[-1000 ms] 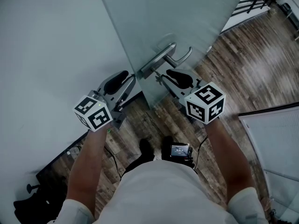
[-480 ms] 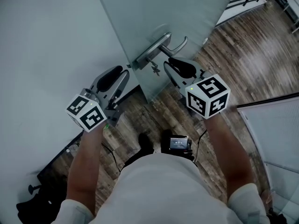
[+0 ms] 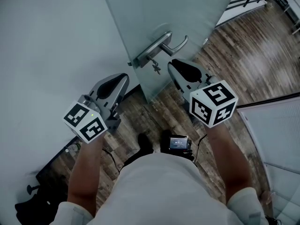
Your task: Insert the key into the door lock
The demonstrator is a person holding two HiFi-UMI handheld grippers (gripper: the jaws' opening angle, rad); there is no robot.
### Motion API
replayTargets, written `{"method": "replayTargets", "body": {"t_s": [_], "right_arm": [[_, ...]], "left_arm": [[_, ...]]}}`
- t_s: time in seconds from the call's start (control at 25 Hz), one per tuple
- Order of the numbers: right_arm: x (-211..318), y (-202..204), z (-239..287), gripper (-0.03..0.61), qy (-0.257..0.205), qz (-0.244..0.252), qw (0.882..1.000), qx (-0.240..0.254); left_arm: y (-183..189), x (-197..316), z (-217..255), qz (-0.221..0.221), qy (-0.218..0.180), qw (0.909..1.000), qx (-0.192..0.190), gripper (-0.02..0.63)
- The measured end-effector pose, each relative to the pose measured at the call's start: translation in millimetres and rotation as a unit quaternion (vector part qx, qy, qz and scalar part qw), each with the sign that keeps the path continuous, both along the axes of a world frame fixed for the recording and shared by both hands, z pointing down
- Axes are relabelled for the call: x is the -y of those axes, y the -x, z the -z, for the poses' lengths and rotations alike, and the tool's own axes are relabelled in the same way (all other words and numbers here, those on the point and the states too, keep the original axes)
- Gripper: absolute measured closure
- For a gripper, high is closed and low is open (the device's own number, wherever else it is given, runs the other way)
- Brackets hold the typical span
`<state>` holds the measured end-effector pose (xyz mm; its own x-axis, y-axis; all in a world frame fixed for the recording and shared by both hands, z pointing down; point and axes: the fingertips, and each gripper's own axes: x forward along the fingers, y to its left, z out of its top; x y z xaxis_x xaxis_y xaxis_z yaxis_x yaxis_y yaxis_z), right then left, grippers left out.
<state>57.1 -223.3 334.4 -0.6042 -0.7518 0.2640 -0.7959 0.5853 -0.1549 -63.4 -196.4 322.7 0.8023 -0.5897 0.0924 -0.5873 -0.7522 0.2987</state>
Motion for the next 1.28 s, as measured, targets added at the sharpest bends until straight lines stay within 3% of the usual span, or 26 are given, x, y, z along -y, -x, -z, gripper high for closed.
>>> {"method": "replayTargets", "body": {"t_s": [0.52, 1.28], "right_arm": [[-35.1, -6.6, 25.5, 0.554, -0.017, -0.002, 1.000, 0.015], [-83.6, -32.6, 33.3, 0.565, -0.020, -0.019, 0.999, 0.017]], "left_arm": [[-5.8, -38.0, 19.9, -0.005, -0.011, 0.9999, -0.010, 0.598], [3.0, -75.9, 19.1, 0.008, 0.010, 0.9997, -0.019, 0.597]]}}
